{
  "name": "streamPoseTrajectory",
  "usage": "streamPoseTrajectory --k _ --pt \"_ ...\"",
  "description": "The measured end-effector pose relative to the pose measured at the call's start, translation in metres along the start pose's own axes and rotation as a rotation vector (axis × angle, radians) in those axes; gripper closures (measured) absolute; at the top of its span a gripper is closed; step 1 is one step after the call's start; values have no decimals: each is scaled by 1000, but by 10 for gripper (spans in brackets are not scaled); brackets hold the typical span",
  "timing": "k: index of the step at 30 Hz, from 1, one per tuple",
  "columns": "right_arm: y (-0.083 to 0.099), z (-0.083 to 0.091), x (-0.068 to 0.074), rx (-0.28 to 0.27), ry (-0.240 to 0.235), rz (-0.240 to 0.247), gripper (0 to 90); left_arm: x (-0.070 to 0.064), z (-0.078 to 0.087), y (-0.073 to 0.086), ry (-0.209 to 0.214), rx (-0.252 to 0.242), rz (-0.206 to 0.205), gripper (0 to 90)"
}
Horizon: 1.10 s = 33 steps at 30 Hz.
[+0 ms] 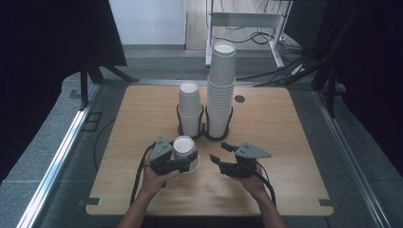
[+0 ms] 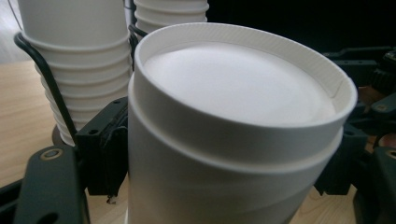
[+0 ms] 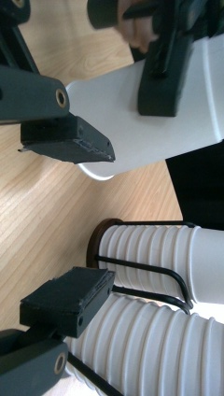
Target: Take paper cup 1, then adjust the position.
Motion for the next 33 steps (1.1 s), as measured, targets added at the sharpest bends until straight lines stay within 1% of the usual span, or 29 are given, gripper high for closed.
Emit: streamPoseTrajectory --k 2,4,5,6,7,8,12,13,14,15,16,18,19,20,21,23,26,28,31,32,33 --pt "0 1 0 -3 -19 -21 344 1 -2 5 -2 13 7 208" --pt "2 1 2 5 -39 -28 314 2 -5 10 1 23 13 208" --pt "2 1 2 5 -39 -28 314 2 -6 11 2 27 13 208" --pt "3 0 5 1 -62 -44 295 0 -8 12 3 37 11 208" --pt "3 -1 7 -2 -78 -47 288 0 -8 12 3 37 11 208" --pt "3 -1 7 -2 -78 -47 288 -2 -9 13 6 37 9 208" --pt "4 -5 20 10 -137 -23 253 -8 -14 15 18 53 -16 207" --pt "4 -5 20 10 -137 -23 253 -8 -14 15 18 53 -16 207" --pt "5 -6 23 19 -156 -20 241 -8 -15 17 24 61 -16 207" --pt "5 -6 23 19 -156 -20 241 -8 -15 17 24 61 -16 207" --pt "7 -9 25 31 -169 -20 227 -8 -16 17 32 64 -11 207" --pt "8 -10 26 39 -174 -21 221 -8 -16 17 39 63 -4 207" --pt "10 -11 27 49 -177 -20 216 -8 -15 16 46 59 5 207" --pt "13 -14 29 63 -179 -18 203 -8 -14 14 65 51 26 207" --pt "13 -14 29 63 -179 -18 203 -8 -14 14 65 51 26 207" --pt "15 -17 32 69 -188 -19 189 -10 -13 13 87 48 36 208" --pt "15 -22 40 68 -217 -13 168 -17 -13 12 119 50 28 207" --pt "16 -27 43 78 -230 -5 159 -21 -12 12 146 51 17 207" --pt "18 -31 47 84 -238 3 154 -28 -14 13 190 63 14 206" --pt "18 -32 48 84 -234 12 155 -32 -14 15 212 72 4 206" --pt "18 -32 48 84 -234 12 155 -32 -14 15 212 72 4 206"
Point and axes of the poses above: each handheld gripper's, and its own axes: z roughly backward along the jaws, y roughly out of its underside, x roughly to its left, the point moved 6 cm from there along -z, roughly forward along the jaws, and after that the axes turned 4 degrees about -y, right-handed, at the moved point
